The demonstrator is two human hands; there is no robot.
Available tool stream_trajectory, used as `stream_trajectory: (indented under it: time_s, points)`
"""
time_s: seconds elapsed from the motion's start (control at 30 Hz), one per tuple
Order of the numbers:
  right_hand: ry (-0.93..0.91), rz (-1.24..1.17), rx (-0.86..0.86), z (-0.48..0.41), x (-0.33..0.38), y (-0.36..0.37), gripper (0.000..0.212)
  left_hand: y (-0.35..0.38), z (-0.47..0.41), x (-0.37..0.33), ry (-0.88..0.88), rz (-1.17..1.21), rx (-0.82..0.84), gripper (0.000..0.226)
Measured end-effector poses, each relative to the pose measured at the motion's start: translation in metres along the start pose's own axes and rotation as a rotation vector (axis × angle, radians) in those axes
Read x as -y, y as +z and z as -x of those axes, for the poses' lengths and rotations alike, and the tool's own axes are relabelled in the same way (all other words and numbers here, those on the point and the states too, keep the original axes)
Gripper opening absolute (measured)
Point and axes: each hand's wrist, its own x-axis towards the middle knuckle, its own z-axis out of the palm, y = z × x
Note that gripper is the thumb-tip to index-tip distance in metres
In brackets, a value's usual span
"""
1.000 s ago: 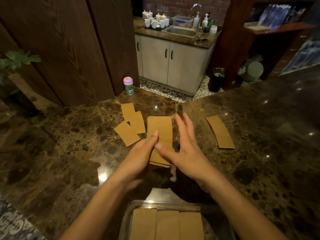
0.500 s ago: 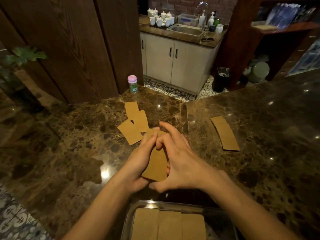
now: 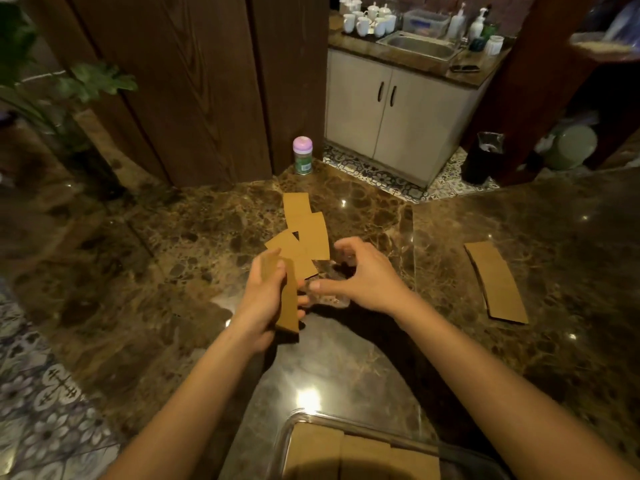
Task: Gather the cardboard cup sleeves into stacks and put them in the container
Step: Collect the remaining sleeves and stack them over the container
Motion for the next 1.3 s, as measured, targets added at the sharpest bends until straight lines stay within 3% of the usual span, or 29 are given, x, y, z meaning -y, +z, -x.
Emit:
stream_trajectory:
  time_s: [0.1,0.17,0.43,0.57,0.63,0.73,0.83,0.93,1.07,1.3]
  points:
    - [0.191,0.147,0.062,-0.039,-0.001,0.002,0.137,-0.013,-0.034,-0.007,0.079,-0.083,-0.166,0.019]
    - [0.281,0.204,0.079,-0.061,0.005,0.011,0.143,-0.016,-0.052,-0.011,0.117,-0.103,-0.24,0.019]
    - [0.407,0.199,-0.05,-0.114,0.039,0.056,0.127,-0.009,-0.079,-0.022,0.133,0.014,-0.272,0.011]
    - [0.414,0.041,-0.057,-0.134,0.034,0.056,0.074,-0.014,-0.083,-0.02,0.129,0.026,-0.27,0.013]
    - [0.399,-0.079,-0.098,-0.14,0.031,0.048,0.059,-0.018,-0.085,-0.019,0.134,0.033,-0.281,0.013]
    - [0.423,-0.229,-0.168,-0.151,0.032,0.036,0.06,-0.023,-0.088,-0.016,0.125,0.038,-0.295,0.015]
    - [0.509,-0.305,-0.194,-0.173,0.042,0.034,0.076,-0.027,-0.091,-0.012,0.134,0.041,-0.321,0.011]
    - [0.563,-0.173,-0.127,-0.193,0.06,0.051,0.09,-0.032,-0.094,-0.009,0.125,0.102,-0.323,0.013]
    - [0.567,-0.037,-0.205,-0.216,0.079,0.08,0.073,-0.036,-0.094,-0.003,0.133,0.201,-0.3,0.016]
    - [0.381,0.025,-0.032,-0.214,0.077,0.076,0.079,-0.038,-0.092,-0.001,0.148,0.189,-0.275,0.017]
